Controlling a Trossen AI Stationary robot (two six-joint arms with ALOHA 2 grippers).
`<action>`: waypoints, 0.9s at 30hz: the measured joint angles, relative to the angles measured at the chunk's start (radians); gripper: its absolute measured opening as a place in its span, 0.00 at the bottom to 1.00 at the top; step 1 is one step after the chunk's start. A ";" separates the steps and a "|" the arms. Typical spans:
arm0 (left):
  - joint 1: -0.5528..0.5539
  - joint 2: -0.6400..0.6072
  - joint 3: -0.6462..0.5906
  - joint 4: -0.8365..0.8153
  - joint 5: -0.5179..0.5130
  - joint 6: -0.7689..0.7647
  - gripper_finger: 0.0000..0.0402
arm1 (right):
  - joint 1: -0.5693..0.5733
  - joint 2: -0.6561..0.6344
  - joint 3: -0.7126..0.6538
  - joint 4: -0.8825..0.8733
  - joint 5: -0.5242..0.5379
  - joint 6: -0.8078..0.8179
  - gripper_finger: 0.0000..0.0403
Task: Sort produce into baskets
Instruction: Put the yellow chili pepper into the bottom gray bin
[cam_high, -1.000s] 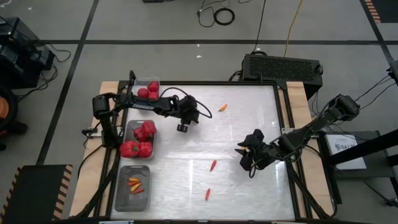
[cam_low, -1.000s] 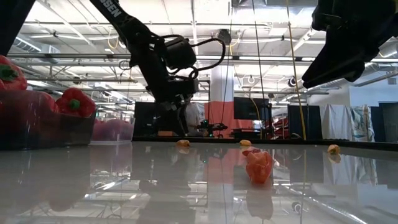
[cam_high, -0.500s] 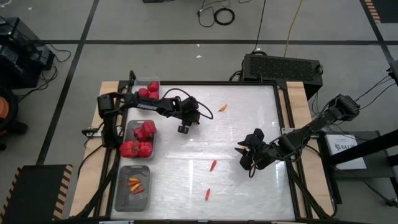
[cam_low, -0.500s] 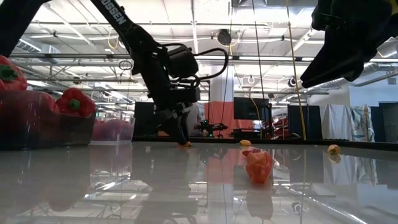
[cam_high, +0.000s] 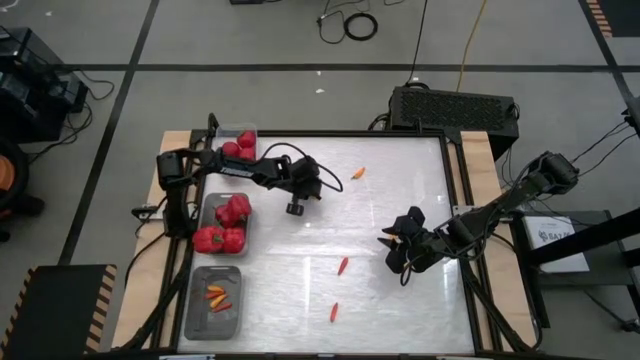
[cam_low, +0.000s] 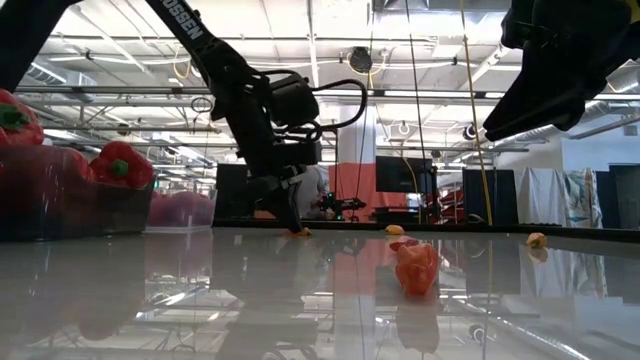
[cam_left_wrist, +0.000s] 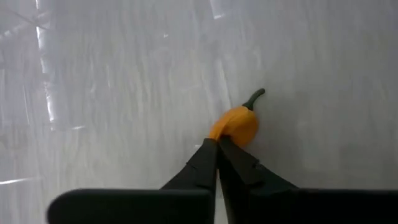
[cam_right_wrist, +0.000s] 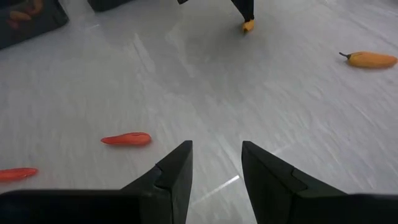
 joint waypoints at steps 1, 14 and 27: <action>0.000 0.000 0.000 0.000 0.000 -0.012 0.02 | 0.000 0.000 0.000 0.000 0.000 0.000 0.32; -0.036 -0.037 -0.006 -0.020 0.006 -0.028 0.01 | 0.000 0.000 0.000 0.000 0.001 -0.004 0.32; -0.248 -0.275 0.057 -0.360 0.203 -0.293 0.00 | 0.000 0.000 0.000 0.000 0.002 0.024 0.32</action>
